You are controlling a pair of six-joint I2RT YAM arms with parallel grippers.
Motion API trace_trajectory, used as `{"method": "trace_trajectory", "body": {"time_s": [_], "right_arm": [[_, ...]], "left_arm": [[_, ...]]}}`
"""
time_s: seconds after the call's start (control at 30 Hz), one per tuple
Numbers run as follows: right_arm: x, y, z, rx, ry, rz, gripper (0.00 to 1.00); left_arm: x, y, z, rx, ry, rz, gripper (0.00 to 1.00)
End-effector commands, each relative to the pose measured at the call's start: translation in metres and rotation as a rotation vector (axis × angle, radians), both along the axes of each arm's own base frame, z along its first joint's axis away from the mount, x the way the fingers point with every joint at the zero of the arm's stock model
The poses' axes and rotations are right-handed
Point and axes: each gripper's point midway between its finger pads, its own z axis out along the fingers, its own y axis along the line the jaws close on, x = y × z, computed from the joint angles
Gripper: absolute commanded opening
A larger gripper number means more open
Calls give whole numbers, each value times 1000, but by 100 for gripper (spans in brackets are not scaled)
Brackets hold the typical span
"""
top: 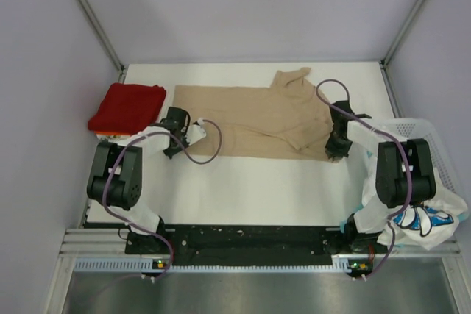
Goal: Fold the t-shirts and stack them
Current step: Fold the flattened tshirt in 1/3 of the way
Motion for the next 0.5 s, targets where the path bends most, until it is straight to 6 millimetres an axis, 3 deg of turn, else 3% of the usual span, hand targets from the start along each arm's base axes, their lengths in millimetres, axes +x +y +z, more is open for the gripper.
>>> {"method": "trace_trajectory", "body": {"time_s": [0.0, 0.2, 0.3, 0.33, 0.4, 0.47], "right_arm": [[-11, -14, -5, -33, -28, -54, 11], [-39, -11, -5, -6, -1, -53, 9], [-45, -9, -2, 5, -7, -56, 12], [-46, -8, -1, 14, -10, -56, 20], [-44, -3, 3, 37, -16, -30, 44], [-42, 1, 11, 55, -11, 14, 62]], "left_arm": [[-37, 13, 12, 10, 61, 21, 0], [-93, 8, 23, -53, 211, 15, 0], [-107, 6, 27, -68, 257, 26, 0], [-109, 7, 27, -64, 270, 27, 0], [-108, 7, 26, -63, 281, 26, 18], [-99, 2, 33, -71, 284, 11, 25]]}}
